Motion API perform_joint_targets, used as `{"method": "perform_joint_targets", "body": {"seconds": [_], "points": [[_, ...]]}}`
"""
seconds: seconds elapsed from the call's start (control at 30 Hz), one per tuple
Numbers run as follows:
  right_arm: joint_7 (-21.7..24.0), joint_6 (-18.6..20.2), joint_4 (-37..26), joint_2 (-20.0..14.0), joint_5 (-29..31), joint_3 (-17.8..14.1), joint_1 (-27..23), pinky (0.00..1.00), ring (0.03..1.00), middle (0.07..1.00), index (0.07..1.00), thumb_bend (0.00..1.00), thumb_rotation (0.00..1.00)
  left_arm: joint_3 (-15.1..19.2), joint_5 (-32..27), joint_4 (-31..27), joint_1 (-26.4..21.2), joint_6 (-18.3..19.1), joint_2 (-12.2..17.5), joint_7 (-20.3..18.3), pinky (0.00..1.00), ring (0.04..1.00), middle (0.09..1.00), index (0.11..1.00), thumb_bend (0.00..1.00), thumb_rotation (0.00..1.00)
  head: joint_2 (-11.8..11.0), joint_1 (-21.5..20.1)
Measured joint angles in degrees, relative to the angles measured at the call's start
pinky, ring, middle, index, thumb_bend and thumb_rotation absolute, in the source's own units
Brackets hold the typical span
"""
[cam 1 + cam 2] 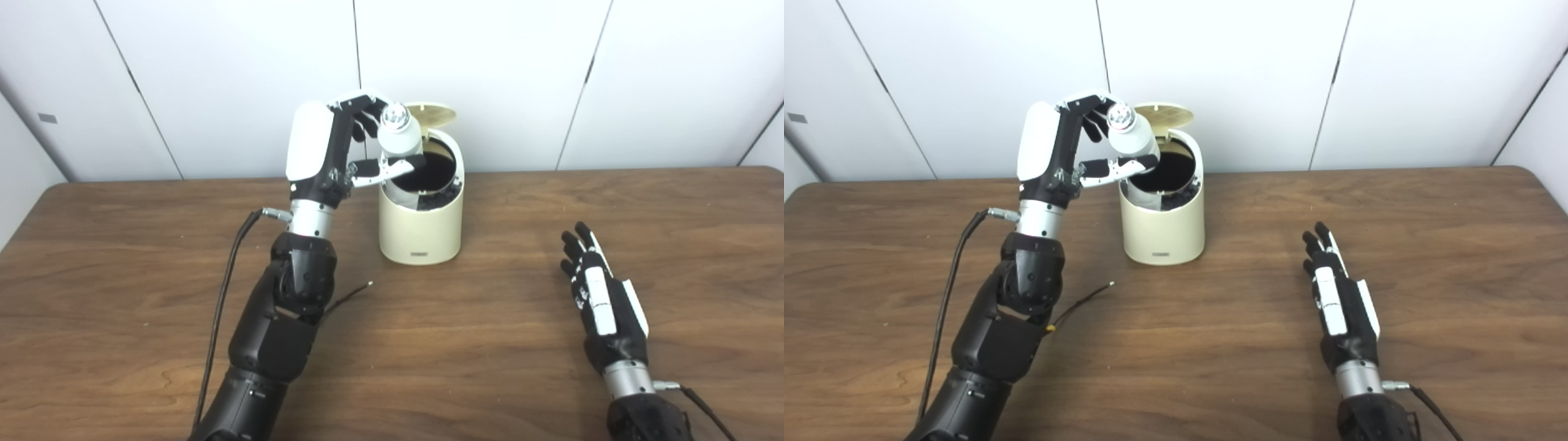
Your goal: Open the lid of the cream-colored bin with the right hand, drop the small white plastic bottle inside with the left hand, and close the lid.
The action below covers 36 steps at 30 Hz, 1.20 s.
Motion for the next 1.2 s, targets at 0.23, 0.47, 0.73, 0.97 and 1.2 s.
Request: {"method": "perform_joint_targets", "body": {"seconds": [0.23,0.47,0.73,0.97,1.2], "points": [[-0.9,-0.8,0.7,0.1,-1.8,0.4,-0.6,0.94,0.965,0.945,0.97,0.55,0.93,-0.3,0.0,3.8,0.0,-0.5,0.1,0.8,0.35,0.435,0.494,0.478,0.48,0.0,-0.7,0.2],[-1.2,-1.0,1.5,0.1,-2.0,0.7,-1.4,0.97,0.98,0.955,0.977,0.55,0.93,-0.9,0.2,7.0,-0.3,-1.6,0.0,2.9,0.35,0.426,0.501,0.486,0.48,0.0,-0.9,0.2],[-1.2,-1.0,1.8,0.0,-2.0,0.8,-1.6,0.96,0.972,0.954,0.98,0.52,0.94,-1.9,0.7,10.1,-1.2,-2.5,-0.1,5.5,0.32,0.425,0.498,0.452,0.47,0.0,-1.1,0.2],[-0.5,-0.3,1.7,-0.3,-1.5,1.3,-1.6,0.99,0.983,0.957,0.989,0.56,0.92,-3.0,1.1,13.0,-2.1,-2.5,-0.4,7.3,0.34,0.437,0.52,0.477,0.47,0.0,-0.7,0.2],[-0.4,0.5,1.6,-0.4,-1.5,1.3,-1.6,0.99,0.986,0.959,0.994,0.58,0.94,-4.2,2.2,14.1,-2.5,-2.6,-0.7,9.1,0.35,0.437,0.508,0.474,0.48,0.0,-0.3,0.3]]}}
